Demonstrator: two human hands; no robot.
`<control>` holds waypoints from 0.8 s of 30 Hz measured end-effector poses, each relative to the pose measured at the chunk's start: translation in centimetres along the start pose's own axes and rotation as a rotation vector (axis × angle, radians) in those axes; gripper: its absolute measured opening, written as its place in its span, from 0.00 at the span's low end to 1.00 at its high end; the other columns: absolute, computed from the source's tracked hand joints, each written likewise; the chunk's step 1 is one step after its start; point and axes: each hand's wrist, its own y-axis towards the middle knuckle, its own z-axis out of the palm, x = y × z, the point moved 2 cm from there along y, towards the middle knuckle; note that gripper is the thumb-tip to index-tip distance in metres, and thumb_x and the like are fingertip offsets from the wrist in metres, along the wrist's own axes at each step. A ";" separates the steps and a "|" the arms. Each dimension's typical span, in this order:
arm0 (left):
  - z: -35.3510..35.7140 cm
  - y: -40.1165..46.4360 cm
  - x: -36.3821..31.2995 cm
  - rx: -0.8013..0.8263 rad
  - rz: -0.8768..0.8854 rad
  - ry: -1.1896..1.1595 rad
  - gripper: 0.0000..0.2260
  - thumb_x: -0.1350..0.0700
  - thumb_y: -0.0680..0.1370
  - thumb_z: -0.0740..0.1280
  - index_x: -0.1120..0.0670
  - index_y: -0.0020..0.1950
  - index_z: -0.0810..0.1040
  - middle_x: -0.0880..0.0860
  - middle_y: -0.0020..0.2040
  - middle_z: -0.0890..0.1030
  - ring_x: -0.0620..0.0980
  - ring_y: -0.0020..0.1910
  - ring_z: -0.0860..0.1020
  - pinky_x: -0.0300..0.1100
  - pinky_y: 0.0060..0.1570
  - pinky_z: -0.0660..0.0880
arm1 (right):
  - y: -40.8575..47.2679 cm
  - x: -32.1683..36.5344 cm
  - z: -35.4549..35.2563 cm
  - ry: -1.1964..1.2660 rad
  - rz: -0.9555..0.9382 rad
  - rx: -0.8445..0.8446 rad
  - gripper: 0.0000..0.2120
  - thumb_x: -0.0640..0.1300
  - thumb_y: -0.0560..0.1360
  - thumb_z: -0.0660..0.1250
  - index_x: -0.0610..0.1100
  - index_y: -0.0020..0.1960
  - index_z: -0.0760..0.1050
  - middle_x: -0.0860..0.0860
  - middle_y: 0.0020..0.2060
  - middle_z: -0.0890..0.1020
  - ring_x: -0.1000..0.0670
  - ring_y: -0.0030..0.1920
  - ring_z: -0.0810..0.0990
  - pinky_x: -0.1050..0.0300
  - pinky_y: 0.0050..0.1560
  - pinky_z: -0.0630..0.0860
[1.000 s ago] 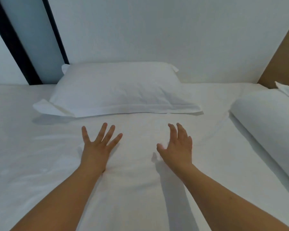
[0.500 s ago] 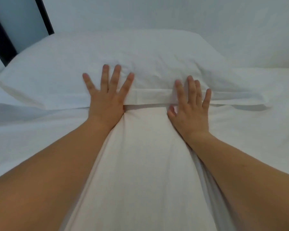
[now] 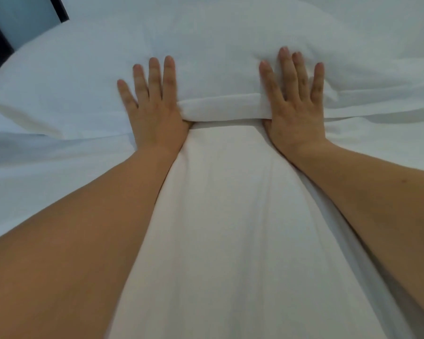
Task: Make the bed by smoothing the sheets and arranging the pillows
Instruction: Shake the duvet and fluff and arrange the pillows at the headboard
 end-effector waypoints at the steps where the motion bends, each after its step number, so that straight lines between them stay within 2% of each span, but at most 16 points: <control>1: 0.0 0.1 0.0 0.014 0.009 0.006 0.37 0.38 0.77 0.56 0.51 0.79 0.42 0.57 0.79 0.53 0.63 0.77 0.51 0.63 0.72 0.44 | 0.1 0.0 0.1 0.001 0.008 -0.004 0.38 0.41 0.75 0.64 0.47 0.79 0.47 0.40 0.78 0.51 0.39 0.77 0.49 0.34 0.74 0.44; 4: 0.0 0.4 -0.1 0.054 0.048 0.044 0.31 0.51 0.80 0.56 0.53 0.79 0.45 0.59 0.78 0.55 0.66 0.76 0.53 0.62 0.74 0.50 | 0.2 -0.3 0.5 0.008 0.082 -0.002 0.39 0.41 0.75 0.65 0.46 0.79 0.46 0.40 0.78 0.51 0.40 0.77 0.49 0.36 0.75 0.45; 6: -0.2 0.6 -0.4 0.109 0.080 0.064 0.27 0.59 0.81 0.54 0.56 0.79 0.49 0.61 0.77 0.58 0.69 0.73 0.57 0.61 0.71 0.56 | 0.1 -0.4 0.6 0.006 0.132 -0.013 0.39 0.41 0.75 0.65 0.46 0.79 0.48 0.40 0.76 0.56 0.40 0.76 0.53 0.37 0.75 0.48; 7: -0.2 0.7 -0.6 0.132 0.097 0.077 0.26 0.61 0.80 0.53 0.58 0.78 0.52 0.62 0.75 0.61 0.70 0.71 0.61 0.60 0.67 0.61 | 0.0 -0.4 0.7 0.012 0.142 -0.021 0.37 0.41 0.74 0.65 0.46 0.79 0.51 0.40 0.75 0.59 0.39 0.75 0.55 0.37 0.75 0.48; 9: -0.3 1.0 -0.7 0.164 0.125 0.096 0.24 0.63 0.79 0.54 0.61 0.76 0.58 0.63 0.69 0.69 0.67 0.62 0.69 0.55 0.50 0.68 | 0.0 -0.4 0.7 0.039 0.135 -0.023 0.34 0.39 0.73 0.63 0.46 0.77 0.57 0.40 0.72 0.63 0.39 0.73 0.58 0.38 0.75 0.48; 11: -0.4 1.1 -0.7 0.180 0.146 0.110 0.21 0.64 0.78 0.55 0.63 0.72 0.64 0.62 0.61 0.74 0.64 0.54 0.74 0.50 0.38 0.62 | -0.1 -0.3 0.5 0.058 0.127 -0.005 0.27 0.38 0.72 0.61 0.45 0.71 0.64 0.41 0.70 0.66 0.40 0.72 0.60 0.39 0.75 0.47; 13: -0.6 1.1 -0.8 0.180 0.161 0.117 0.17 0.66 0.77 0.55 0.63 0.66 0.68 0.61 0.55 0.76 0.62 0.48 0.75 0.49 0.35 0.60 | -0.1 -0.4 0.5 0.074 0.117 -0.011 0.21 0.35 0.71 0.60 0.44 0.63 0.69 0.42 0.64 0.71 0.40 0.68 0.65 0.39 0.75 0.48; 15: -0.8 1.0 -0.8 0.172 0.167 0.115 0.14 0.67 0.76 0.56 0.63 0.60 0.71 0.61 0.51 0.77 0.62 0.46 0.77 0.48 0.35 0.60 | 0.0 -0.4 0.4 0.074 0.100 -0.034 0.17 0.33 0.69 0.60 0.42 0.57 0.72 0.42 0.56 0.74 0.39 0.61 0.70 0.41 0.73 0.54; 18: -1.2 0.7 -0.9 0.179 0.179 0.105 0.11 0.67 0.75 0.56 0.62 0.55 0.73 0.60 0.47 0.78 0.61 0.41 0.77 0.46 0.32 0.59 | 0.2 -0.4 0.4 0.082 0.081 -0.064 0.13 0.32 0.67 0.61 0.40 0.51 0.72 0.41 0.46 0.75 0.39 0.48 0.73 0.47 0.60 0.64; 20: -1.6 0.4 -0.8 0.161 0.179 0.057 0.08 0.66 0.75 0.57 0.60 0.49 0.74 0.59 0.44 0.79 0.57 0.35 0.72 0.45 0.30 0.56 | 0.2 -0.6 0.4 0.115 0.103 -0.050 0.11 0.31 0.66 0.61 0.38 0.48 0.71 0.40 0.44 0.75 0.38 0.45 0.72 0.50 0.51 0.62; 22: -1.9 0.0 -0.4 0.126 0.167 -0.019 0.06 0.63 0.73 0.59 0.58 0.44 0.76 0.60 0.40 0.80 0.55 0.33 0.68 0.45 0.31 0.57 | 0.1 -0.7 0.3 0.113 0.116 -0.009 0.09 0.31 0.66 0.60 0.38 0.46 0.70 0.39 0.42 0.74 0.38 0.44 0.72 0.50 0.47 0.59; 24: -2.2 -0.3 0.2 0.069 0.154 -0.071 0.05 0.59 0.72 0.61 0.57 0.41 0.77 0.60 0.37 0.80 0.57 0.31 0.71 0.45 0.32 0.58 | 0.3 -0.6 -0.2 0.121 0.123 0.027 0.08 0.32 0.66 0.61 0.40 0.45 0.70 0.40 0.40 0.75 0.39 0.42 0.73 0.50 0.45 0.57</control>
